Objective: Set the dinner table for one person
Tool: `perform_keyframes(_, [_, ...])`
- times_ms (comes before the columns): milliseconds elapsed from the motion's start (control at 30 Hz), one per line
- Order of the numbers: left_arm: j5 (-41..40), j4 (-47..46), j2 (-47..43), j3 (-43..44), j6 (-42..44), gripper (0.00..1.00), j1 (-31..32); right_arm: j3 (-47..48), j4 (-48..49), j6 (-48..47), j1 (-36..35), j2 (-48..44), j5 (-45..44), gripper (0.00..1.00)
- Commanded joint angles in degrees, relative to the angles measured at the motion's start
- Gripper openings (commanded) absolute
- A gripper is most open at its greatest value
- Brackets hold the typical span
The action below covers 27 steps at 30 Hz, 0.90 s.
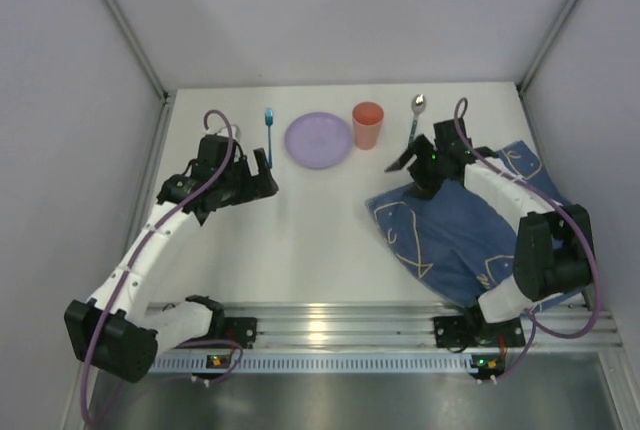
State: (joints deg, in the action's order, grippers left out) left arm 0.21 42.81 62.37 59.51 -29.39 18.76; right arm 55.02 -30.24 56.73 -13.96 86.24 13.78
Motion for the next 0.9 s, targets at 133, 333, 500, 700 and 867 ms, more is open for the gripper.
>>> perform_keyframes(133, [-4.51,-3.52,8.72,6.5,-1.63,0.99,7.85,15.47,14.51,3.48,0.24,0.35,10.56,1.0])
perform_keyframes(333, [-4.69,-10.7,21.97,7.82,-8.65,0.99,28.12,6.68,8.72,-1.7,3.58,-15.55,7.32,1.0])
perform_keyframes(500, [-2.14,-17.31,33.5,13.26,-13.41,0.99,38.53,4.57,-4.62,-5.92,7.45,-28.02,5.21,1.0])
perform_keyframes(700, [-0.74,-23.11,46.69,20.9,-18.51,0.99,41.97,5.62,-16.75,-9.0,11.4,-39.46,3.71,1.0])
perform_keyframes(867, [-2.23,-19.89,56.8,30.57,-19.22,0.93,42.49,7.9,-24.85,-11.46,11.49,-43.17,3.36,1.0])
